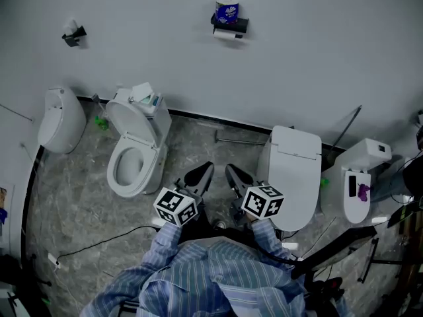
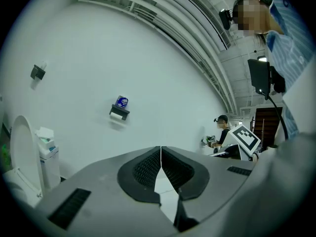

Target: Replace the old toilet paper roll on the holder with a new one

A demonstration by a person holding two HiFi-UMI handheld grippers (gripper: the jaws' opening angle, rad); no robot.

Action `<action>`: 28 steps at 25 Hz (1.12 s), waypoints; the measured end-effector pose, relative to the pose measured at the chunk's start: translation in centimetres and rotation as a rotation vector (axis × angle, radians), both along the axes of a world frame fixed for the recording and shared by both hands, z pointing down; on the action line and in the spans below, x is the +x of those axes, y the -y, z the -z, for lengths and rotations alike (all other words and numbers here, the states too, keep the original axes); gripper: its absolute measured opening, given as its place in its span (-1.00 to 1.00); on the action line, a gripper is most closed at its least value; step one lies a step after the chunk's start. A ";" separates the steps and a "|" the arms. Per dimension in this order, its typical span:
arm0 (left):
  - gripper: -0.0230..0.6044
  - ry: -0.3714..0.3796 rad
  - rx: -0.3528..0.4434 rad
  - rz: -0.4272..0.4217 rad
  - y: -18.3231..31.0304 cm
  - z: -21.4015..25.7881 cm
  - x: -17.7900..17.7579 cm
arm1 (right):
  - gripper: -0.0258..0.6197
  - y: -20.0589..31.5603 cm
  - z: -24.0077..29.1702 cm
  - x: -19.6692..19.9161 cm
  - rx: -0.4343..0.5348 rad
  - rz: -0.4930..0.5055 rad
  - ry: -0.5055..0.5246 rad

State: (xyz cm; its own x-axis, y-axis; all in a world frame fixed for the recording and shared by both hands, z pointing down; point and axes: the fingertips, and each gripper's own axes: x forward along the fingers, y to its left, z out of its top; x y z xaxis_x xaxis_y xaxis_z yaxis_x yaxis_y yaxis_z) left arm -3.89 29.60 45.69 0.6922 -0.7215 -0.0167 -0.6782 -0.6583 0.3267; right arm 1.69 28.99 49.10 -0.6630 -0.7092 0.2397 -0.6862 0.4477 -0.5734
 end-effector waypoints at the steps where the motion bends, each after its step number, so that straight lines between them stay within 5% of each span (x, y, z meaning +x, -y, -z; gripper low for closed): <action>1: -0.91 -0.003 -0.002 0.000 0.4 0.0 -0.1 | -0.90 0.3 0.0 -0.1 -0.002 0.000 0.001; 15: -0.91 -0.034 0.008 -0.049 10.6 1.4 -3.5 | -0.90 9.4 0.7 -3.5 -0.026 -0.030 0.009; 28: -0.91 -0.020 -0.032 -0.066 19.3 1.0 -13.1 | -0.90 18.6 0.3 -12.4 -0.048 -0.040 0.034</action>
